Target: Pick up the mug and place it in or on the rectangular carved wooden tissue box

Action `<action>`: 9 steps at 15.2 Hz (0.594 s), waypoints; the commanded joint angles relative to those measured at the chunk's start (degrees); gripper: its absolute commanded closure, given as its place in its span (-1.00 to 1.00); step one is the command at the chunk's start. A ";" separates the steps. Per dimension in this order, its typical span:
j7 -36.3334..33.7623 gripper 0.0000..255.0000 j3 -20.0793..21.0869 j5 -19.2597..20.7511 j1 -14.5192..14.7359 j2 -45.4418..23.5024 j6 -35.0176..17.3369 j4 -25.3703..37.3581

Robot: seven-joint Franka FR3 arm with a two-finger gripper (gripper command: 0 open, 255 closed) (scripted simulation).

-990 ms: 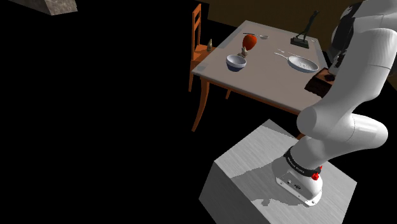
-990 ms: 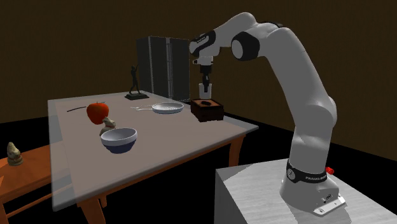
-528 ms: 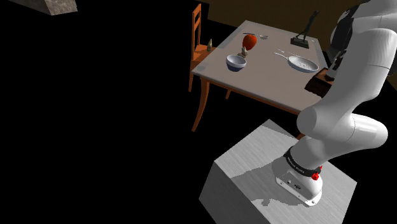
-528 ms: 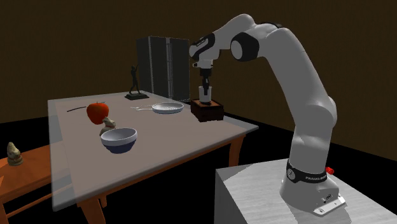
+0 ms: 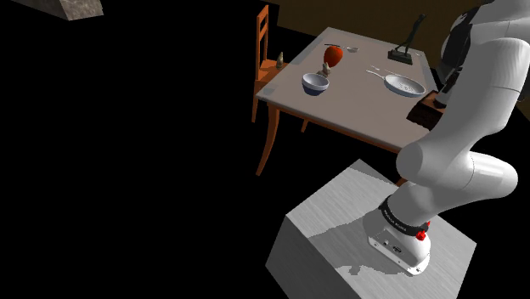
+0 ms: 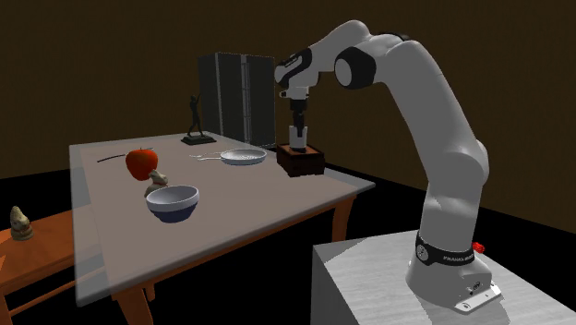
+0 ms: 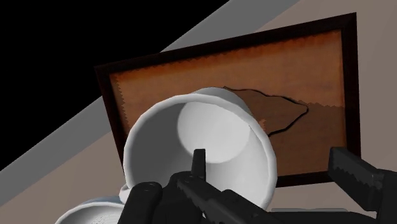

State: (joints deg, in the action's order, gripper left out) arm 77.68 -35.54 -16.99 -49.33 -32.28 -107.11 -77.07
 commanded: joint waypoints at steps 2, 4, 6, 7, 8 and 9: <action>-0.22 -1.00 -0.15 0.24 -0.12 0.34 1.72 1.46; -0.62 -1.00 -0.35 0.59 -0.53 0.77 5.30 4.78; -0.76 -1.00 -0.41 0.67 -0.76 0.83 6.79 6.27; -0.76 -1.00 -0.42 0.68 -0.74 0.85 6.77 6.24; -0.76 -1.00 -0.41 0.67 -0.75 0.84 6.78 6.26; -0.76 -1.00 -0.41 0.67 -0.76 0.83 6.78 6.27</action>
State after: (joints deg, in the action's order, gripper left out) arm 76.96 -35.97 -16.32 -50.06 -31.39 -100.49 -70.99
